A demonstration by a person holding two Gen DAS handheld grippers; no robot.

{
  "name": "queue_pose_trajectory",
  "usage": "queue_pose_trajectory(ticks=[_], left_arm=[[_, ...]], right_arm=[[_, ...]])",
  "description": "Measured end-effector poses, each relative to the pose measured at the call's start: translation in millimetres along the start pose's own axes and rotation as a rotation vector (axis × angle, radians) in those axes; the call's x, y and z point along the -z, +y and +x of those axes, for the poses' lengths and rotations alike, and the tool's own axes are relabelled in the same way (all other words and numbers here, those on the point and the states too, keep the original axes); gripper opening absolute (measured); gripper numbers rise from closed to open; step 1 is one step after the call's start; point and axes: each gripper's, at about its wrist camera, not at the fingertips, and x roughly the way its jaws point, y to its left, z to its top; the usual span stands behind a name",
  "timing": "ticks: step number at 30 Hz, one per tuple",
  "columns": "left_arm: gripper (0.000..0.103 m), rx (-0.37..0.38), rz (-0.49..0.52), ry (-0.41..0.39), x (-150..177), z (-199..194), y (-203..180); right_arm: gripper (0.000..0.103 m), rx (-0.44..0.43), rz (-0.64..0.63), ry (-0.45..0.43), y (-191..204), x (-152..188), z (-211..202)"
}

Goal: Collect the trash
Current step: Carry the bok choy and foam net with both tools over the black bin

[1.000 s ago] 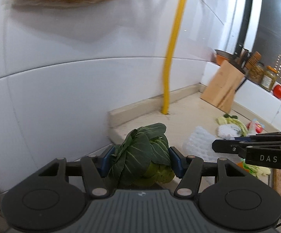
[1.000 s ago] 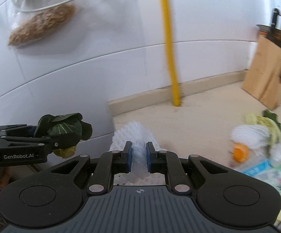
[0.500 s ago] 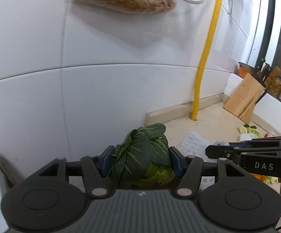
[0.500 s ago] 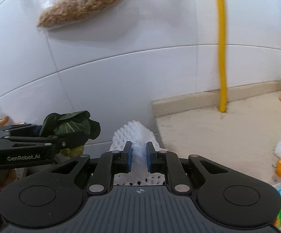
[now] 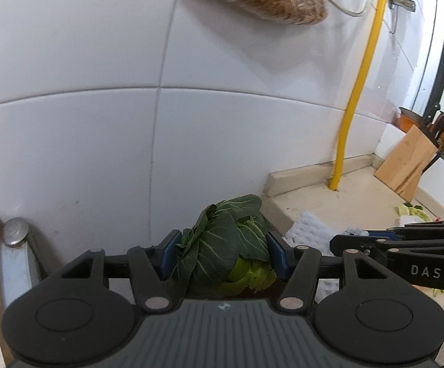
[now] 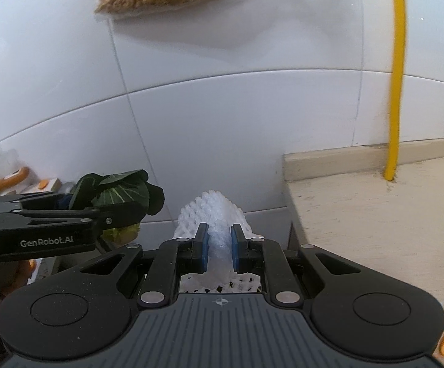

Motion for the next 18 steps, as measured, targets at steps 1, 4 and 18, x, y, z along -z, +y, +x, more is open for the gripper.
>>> queue_pose_trajectory(ticks=[1,4,18], left_arm=[[0.053,-0.002,-0.004,0.003,1,1,2],[0.053,-0.002,-0.014,0.011,4,4,8],[0.053,0.002,-0.009,0.089,14,28,14]], right_arm=[[0.019,0.001,-0.001,0.003,2,0,2],[0.019,0.004,-0.003,0.012,6,2,5],[0.02,0.05,0.017,0.063,8,12,26]])
